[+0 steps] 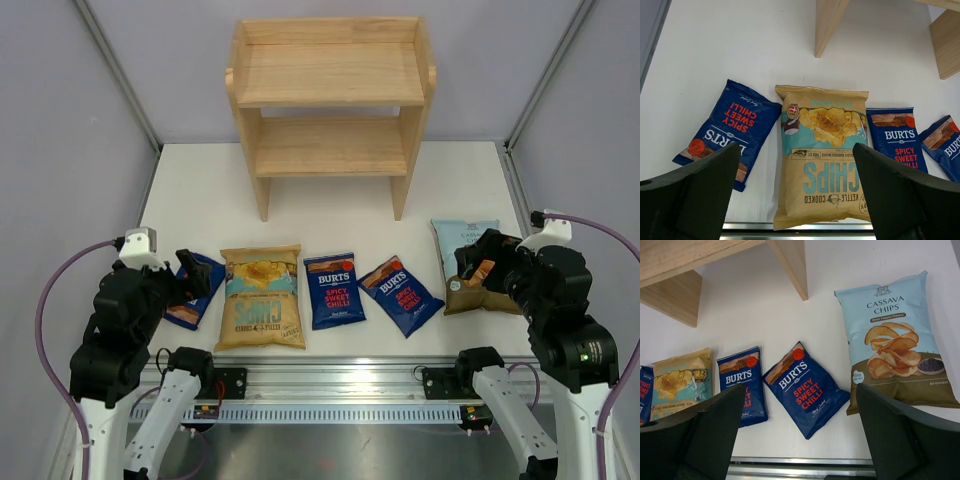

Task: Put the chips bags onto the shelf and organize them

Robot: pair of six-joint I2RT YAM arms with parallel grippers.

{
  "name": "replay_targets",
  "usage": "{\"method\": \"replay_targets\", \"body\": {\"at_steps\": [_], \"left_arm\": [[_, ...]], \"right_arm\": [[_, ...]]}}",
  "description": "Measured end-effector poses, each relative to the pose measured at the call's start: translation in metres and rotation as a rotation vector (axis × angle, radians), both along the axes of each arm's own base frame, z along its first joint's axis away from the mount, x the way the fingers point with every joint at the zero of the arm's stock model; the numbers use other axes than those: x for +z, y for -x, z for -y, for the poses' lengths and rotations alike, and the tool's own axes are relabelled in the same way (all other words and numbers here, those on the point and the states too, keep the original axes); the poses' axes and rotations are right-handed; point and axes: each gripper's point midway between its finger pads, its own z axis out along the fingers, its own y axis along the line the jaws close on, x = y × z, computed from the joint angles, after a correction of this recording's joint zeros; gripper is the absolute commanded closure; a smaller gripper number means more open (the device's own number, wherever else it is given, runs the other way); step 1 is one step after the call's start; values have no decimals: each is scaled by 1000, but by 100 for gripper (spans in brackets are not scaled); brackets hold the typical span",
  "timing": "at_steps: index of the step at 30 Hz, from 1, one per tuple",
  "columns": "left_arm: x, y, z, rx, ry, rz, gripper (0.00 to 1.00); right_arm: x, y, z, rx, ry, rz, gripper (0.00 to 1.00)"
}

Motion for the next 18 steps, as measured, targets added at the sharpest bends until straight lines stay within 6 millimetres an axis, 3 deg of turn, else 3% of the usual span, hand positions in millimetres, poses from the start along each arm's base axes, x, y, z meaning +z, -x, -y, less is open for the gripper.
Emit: {"method": "replay_targets", "body": {"at_steps": [6,10,14,18], "left_arm": [[-3,-4,-1,30,24,-24,1],[-13,-14,5,40,68,-62,1],[-45,-29,16,53,125,-166,1],[-91,-38,17,140,177,-305,1]], "right_arm": [[-4,-1,-7,29,-22,10,1],[-4,-1,-21,95,-73,41,1],[-7,-2,-41,181,-146,59,1],[-11,-3,-60,264,-221,64,1]]}}
